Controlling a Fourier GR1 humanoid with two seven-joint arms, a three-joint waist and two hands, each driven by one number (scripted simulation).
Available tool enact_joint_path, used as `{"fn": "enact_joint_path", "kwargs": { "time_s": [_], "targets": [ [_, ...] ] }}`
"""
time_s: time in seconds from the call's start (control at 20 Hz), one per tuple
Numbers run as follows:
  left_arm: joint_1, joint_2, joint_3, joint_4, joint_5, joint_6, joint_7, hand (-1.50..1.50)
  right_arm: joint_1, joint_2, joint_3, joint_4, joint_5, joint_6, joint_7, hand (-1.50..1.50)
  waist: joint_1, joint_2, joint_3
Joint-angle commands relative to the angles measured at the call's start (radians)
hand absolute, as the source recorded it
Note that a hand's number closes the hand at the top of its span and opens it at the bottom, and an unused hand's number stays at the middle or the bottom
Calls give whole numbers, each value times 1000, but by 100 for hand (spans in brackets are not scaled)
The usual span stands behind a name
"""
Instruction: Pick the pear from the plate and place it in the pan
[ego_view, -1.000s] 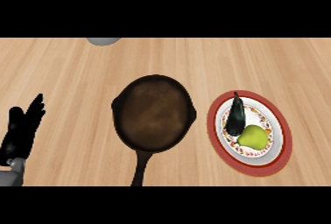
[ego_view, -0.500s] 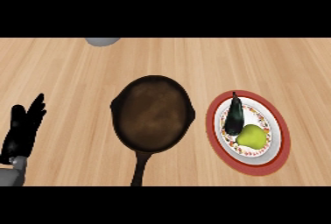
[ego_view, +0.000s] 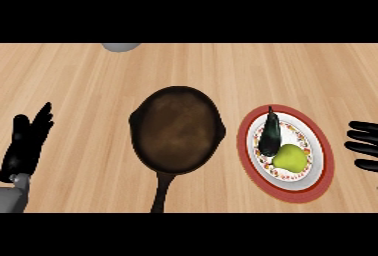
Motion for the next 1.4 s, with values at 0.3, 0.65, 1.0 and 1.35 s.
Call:
{"fn": "enact_joint_path", "kwargs": {
  "time_s": [0.3, 0.65, 1.0, 1.35],
  "targets": [
    [-18, -6, 22, 63, -12, -46, -41, 0, -103, 121, 74, 253, 169, -202, -243, -150, 10, 1, -3],
    [-33, -25, 29, 53, -33, -26, -19, 0, -136, 153, 102, 341, 243, -285, -255, -150, 7, -2, -3],
    [37, -65, -4, -13, -68, 0, -7, 0, -124, 200, 143, 374, 274, -346, -263, -150, 8, -6, -3],
    [1, -42, 54, 19, -51, -43, -17, 0, -142, 225, 168, 412, 281, -377, -263, -150, 1, -5, -3]
  ]
}}
